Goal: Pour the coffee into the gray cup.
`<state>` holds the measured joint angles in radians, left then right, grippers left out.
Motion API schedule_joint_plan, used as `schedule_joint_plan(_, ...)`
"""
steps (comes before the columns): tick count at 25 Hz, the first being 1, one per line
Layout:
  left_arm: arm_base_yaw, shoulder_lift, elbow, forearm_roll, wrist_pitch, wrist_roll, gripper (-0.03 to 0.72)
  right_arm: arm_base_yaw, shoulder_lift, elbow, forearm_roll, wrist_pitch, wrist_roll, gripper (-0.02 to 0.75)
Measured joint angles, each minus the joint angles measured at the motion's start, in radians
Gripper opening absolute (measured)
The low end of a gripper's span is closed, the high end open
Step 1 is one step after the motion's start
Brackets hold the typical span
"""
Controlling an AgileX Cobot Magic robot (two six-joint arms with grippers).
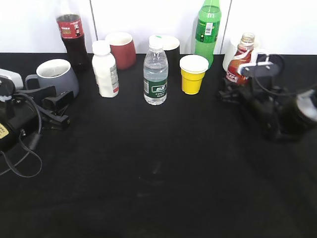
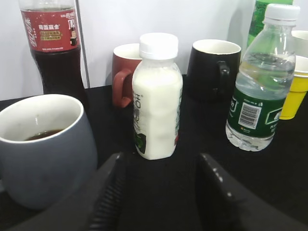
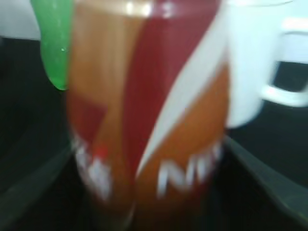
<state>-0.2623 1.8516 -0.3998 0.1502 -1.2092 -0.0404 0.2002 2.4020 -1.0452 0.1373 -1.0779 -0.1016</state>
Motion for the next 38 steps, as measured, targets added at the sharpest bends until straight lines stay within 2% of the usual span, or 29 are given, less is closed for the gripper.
schedule_joint_plan(4, 0.0, 0.0, 0.0, 0.0, 0.0, 0.0, 0.363, 0.0, -0.121, 0.201, -0.002, -0.101, 0.0, 0.601)
schedule_joint_plan(6, 0.0, -0.007, -0.005, 0.0, 0.031, -0.017, 0.363, 0.0, -0.242, 0.255, -0.019, -0.034, 0.0, 0.595)
schedule_joint_plan(7, 0.0, -0.031, -0.031, 0.0, 0.156, -0.048, 0.363, 0.0, -0.312, 0.255, -0.034, 0.11, 0.0, 0.593)
schedule_joint_plan(8, 0.0, -0.059, -0.072, 0.002, 0.33, -0.091, 0.363, 0.0, -0.418, 0.247, -0.05, 0.373, 0.0, 0.59)
schedule_joint_plan(9, -0.003, -0.09, -0.134, 0.009, 0.583, -0.13, 0.367, 0.0, -0.45, 0.237, -0.05, 0.488, 0.0, 0.59)
schedule_joint_plan(10, -0.013, -0.115, -0.208, 0.013, 0.792, -0.147, 0.395, 0.0, -0.498, 0.205, -0.052, 0.713, 0.001, 0.589)
schedule_joint_plan(11, -0.033, -0.124, -0.291, 0.016, 1.043, -0.153, 0.463, 0.0, -0.533, 0.127, -0.055, 1.059, 0.003, 0.589)
schedule_joint_plan(12, -0.066, -0.124, -0.413, 0.007, 1.373, -0.153, 0.539, 0.0, -0.535, 0.075, -0.062, 1.273, 0.005, 0.589)
schedule_joint_plan(14, -0.094, -0.124, -0.511, 0.007, 1.643, -0.153, 0.55, 0.0, -0.535, -0.022, -0.061, 1.59, 0.027, 0.589)
schedule_joint_plan(15, -0.102, -0.124, -0.557, -0.006, 1.815, -0.142, 0.55, 0.0, -0.536, -0.044, -0.06, 1.658, 0.031, 0.589)
schedule_joint_plan(17, -0.104, -0.125, -0.6, -0.053, 2.08, -0.107, 0.543, 0.0, -0.54, -0.119, -0.057, 1.899, 0.036, 0.589)
schedule_joint_plan(19, -0.104, -0.147, -0.605, -0.078, 2.25, -0.101, 0.504, 0.0, -0.555, -0.135, -0.054, 2.004, 0.037, 0.589)
schedule_joint_plan(23, -0.104, -0.243, -0.606, -0.141, 2.402, -0.1, 0.477, 0.0, -0.716, -0.136, -0.033, 2.114, 0.039, 0.589)
schedule_joint_plan(30, -0.105, -0.763, -0.572, -0.15, 2.425, -0.1, 0.47, 0.0, -1.249, -0.136, -0.02, 2.258, 0.06, 0.589)
schedule_joint_plan(34, -0.105, -1.149, -0.447, -0.15, 2.426, -0.1, 0.469, 0.0, -1.56, -0.093, -0.019, 2.287, 0.071, 0.589)
schedule_joint_plan(38, -0.105, -1.481, -0.251, -0.15, 2.432, -0.1, 0.468, 0.0, -1.887, 0.16, -0.017, 2.288, 0.08, 0.589)
